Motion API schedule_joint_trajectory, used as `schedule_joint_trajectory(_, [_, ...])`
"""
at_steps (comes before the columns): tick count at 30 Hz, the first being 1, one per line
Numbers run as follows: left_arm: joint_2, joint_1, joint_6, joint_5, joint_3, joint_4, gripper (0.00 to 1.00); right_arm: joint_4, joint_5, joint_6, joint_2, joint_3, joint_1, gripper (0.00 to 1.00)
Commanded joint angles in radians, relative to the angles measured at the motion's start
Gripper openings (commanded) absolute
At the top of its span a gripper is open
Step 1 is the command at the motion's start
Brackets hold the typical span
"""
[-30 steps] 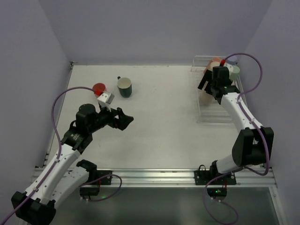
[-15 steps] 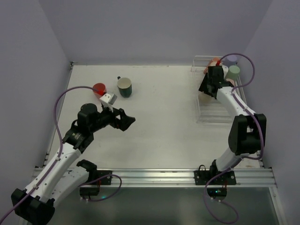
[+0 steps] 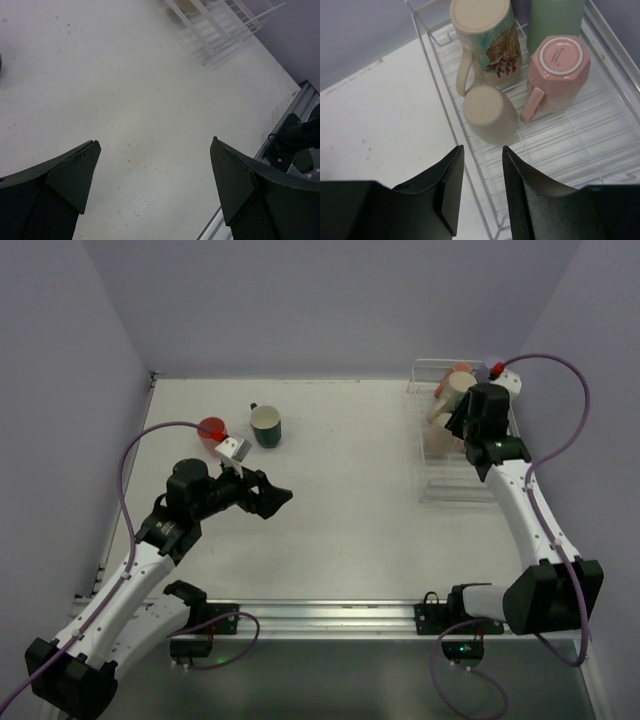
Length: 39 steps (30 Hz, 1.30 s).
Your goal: Unload the cups from the dish rack
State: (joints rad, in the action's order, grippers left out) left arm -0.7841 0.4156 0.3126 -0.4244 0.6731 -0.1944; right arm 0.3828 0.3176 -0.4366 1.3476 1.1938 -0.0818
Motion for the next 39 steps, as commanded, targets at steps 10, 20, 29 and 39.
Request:
schedule_joint_trajectory(10, [-0.026, 0.005, 0.037, -0.051, 0.010, 0.118, 1.00, -0.021, -0.086, 0.048, 0.151, 0.093, 0.048, 0.88])
schedule_joint_trajectory(20, [-0.043, 0.003, 0.000, -0.030, 0.022, 0.090, 1.00, 0.008, -0.072, 0.085, 0.355, 0.240, 0.060, 0.88])
schedule_joint_trajectory(29, [-0.052, 0.002, -0.009, -0.019, 0.026, 0.081, 1.00, 0.021, -0.097, 0.065, 0.420, 0.243, 0.063, 0.82])
schedule_joint_trajectory(39, [-0.050, -0.003, -0.004, -0.013, 0.026, 0.079, 1.00, 0.005, -0.066, 0.056, 0.368, 0.205, 0.063, 0.43])
